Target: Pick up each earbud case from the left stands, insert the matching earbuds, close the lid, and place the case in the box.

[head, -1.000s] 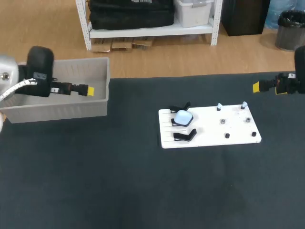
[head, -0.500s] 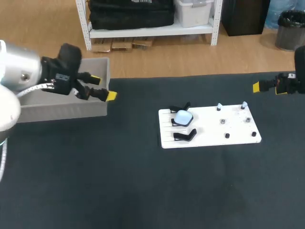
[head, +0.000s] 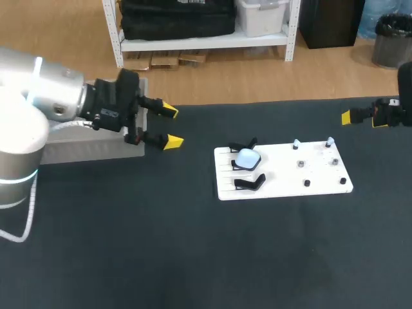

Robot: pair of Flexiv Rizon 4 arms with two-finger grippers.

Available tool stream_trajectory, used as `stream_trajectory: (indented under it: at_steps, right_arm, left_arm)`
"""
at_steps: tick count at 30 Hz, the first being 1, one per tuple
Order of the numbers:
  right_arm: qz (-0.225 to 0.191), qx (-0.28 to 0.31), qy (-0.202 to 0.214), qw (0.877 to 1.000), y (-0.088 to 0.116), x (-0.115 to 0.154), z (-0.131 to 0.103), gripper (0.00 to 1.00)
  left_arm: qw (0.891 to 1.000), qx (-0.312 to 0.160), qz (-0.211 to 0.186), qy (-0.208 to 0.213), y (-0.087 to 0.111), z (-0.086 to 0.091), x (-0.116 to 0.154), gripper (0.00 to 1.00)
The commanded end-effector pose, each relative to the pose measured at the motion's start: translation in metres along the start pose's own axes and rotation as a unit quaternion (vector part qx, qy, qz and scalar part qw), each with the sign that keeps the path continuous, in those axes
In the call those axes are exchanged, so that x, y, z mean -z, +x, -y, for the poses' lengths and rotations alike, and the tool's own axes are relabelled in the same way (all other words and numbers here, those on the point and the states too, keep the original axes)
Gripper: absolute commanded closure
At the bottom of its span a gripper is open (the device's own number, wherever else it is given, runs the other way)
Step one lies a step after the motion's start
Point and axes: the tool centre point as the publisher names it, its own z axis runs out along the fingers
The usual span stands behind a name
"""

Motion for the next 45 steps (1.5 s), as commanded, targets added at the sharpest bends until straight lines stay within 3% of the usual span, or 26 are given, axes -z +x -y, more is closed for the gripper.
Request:
stream_trajectory:
  at_steps: [1, 20, 27, 29, 31, 34, 39, 42, 45]
  right_arm:
    - [-0.001, 0.000, -0.001, 1.000, 0.000, 0.000, 0.001, 0.00]
    - [-0.001, 0.000, -0.001, 1.000, 0.000, 0.000, 0.001, 0.00]
    - [-0.001, 0.000, -0.001, 1.000, 0.000, 0.000, 0.001, 0.00]
    - [-0.001, 0.000, -0.001, 1.000, 0.000, 0.000, 0.001, 0.00]
    - [-0.001, 0.000, -0.001, 1.000, 0.000, 0.000, 0.001, 0.00]
    - [-0.001, 0.000, -0.001, 1.000, 0.000, 0.000, 0.001, 0.00]
    - [-0.001, 0.000, -0.001, 1.000, 0.000, 0.000, 0.001, 0.00]
    - [-0.001, 0.000, -0.001, 1.000, 0.000, 0.000, 0.001, 0.00]
    - [-0.001, 0.000, -0.001, 1.000, 0.000, 0.000, 0.001, 0.00]
  left_arm:
    - [0.999, -0.013, 0.011, 0.045, 0.000, -0.007, -0.019, 0.00]
    - [0.998, -0.004, 0.003, 0.065, 0.033, 0.002, -0.067, 0.00]
    - [0.997, -0.019, 0.012, 0.074, 0.036, 0.002, -0.088, 0.00]
    - [0.996, -0.023, 0.018, 0.082, 0.035, 0.003, -0.094, 0.18]
    - [0.996, -0.025, 0.021, 0.089, 0.034, 0.004, -0.099, 0.05]
    - [0.995, -0.026, 0.025, 0.097, 0.034, 0.005, -0.107, 0.01]
    - [0.994, -0.027, 0.029, 0.104, 0.034, 0.004, -0.120, 0.00]
    - [0.993, -0.029, 0.029, 0.107, 0.035, 0.003, -0.128, 0.09]
    - [0.993, -0.030, 0.028, 0.112, 0.036, 0.002, -0.135, 0.12]
